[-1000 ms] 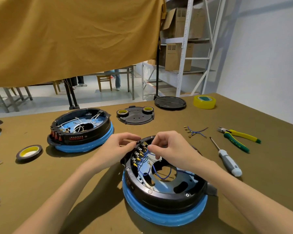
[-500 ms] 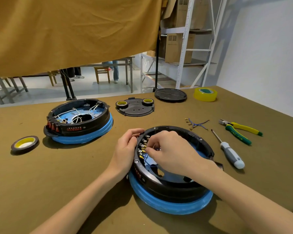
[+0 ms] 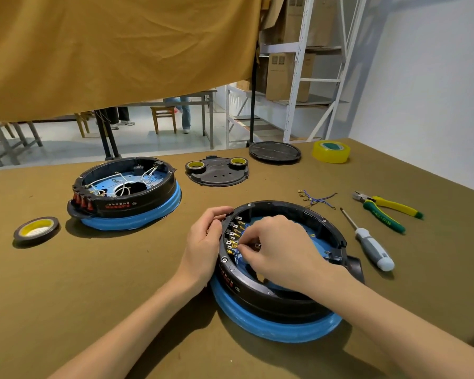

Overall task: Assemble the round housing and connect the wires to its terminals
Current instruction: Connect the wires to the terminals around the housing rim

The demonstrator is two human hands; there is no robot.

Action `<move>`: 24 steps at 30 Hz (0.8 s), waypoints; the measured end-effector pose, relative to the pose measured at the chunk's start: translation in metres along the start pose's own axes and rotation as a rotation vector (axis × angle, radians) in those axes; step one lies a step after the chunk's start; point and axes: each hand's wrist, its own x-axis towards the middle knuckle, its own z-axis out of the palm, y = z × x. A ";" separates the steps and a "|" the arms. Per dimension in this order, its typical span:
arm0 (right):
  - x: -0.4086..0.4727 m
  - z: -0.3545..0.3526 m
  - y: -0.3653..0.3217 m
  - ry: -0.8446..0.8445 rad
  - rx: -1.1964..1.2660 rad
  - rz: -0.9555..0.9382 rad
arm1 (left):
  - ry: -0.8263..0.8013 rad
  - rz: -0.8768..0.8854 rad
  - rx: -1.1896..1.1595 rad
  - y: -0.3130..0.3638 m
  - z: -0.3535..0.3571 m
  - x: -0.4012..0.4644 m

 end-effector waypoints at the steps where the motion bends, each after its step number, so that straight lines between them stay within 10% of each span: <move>1: 0.000 0.000 0.000 0.002 0.002 -0.005 | 0.000 -0.002 -0.002 0.000 0.000 0.000; 24: -0.003 0.003 0.000 -0.049 0.105 -0.064 | -0.351 -0.099 0.390 -0.009 -0.019 0.017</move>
